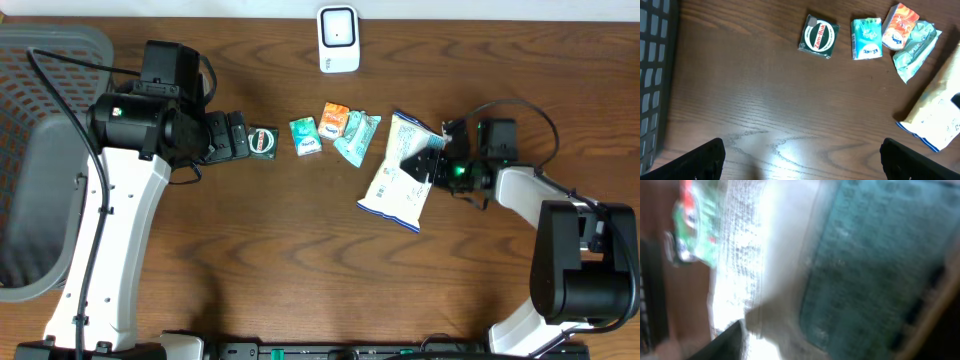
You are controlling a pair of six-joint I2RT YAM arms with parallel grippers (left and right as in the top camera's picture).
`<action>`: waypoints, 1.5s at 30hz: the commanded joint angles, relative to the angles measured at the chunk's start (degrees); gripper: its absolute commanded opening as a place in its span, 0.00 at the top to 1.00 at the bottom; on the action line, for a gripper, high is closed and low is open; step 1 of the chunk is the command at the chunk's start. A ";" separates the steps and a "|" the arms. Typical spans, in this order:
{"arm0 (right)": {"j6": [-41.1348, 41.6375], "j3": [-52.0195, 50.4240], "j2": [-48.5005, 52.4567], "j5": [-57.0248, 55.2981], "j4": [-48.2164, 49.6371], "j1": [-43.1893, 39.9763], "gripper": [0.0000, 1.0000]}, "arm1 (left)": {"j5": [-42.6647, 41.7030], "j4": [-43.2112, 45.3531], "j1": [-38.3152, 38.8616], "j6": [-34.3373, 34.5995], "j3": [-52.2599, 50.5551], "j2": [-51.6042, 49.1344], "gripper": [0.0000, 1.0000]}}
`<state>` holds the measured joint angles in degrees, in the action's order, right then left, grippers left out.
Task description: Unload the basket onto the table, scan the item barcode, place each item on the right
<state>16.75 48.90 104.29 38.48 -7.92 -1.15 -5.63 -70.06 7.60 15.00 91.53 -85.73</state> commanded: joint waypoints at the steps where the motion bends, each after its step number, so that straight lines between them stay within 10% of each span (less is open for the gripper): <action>1: 3.41 -2.38 0.52 0.52 1.40 0.15 0.82 | 0.33 -0.02 -0.13 -0.15 0.15 0.00 0.02; 3: 3.39 -2.19 0.33 2.05 2.47 0.04 0.99 | 0.33 -0.02 -0.13 -0.15 0.15 0.00 0.02; 10: 2.60 5.60 -5.35 -3.50 -6.01 0.07 0.99 | 0.33 -0.02 -0.13 -0.15 0.15 0.00 0.02; 26: -2.71 20.63 -9.97 -86.53 -35.45 17.77 0.99 | 0.33 -0.02 -0.13 -0.15 0.15 0.00 0.02; 37: -11.98 20.63 3.80 -88.26 -34.95 20.52 0.99 | 0.33 -0.02 -0.13 -0.15 0.15 0.00 0.02; 45: -10.29 21.11 4.09 -74.07 -32.26 32.57 0.45 | 0.33 -0.02 -0.13 -0.15 0.15 0.00 0.02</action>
<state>5.56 69.63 108.38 -42.70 -40.91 27.92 -5.65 -70.06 7.60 15.00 91.53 -85.73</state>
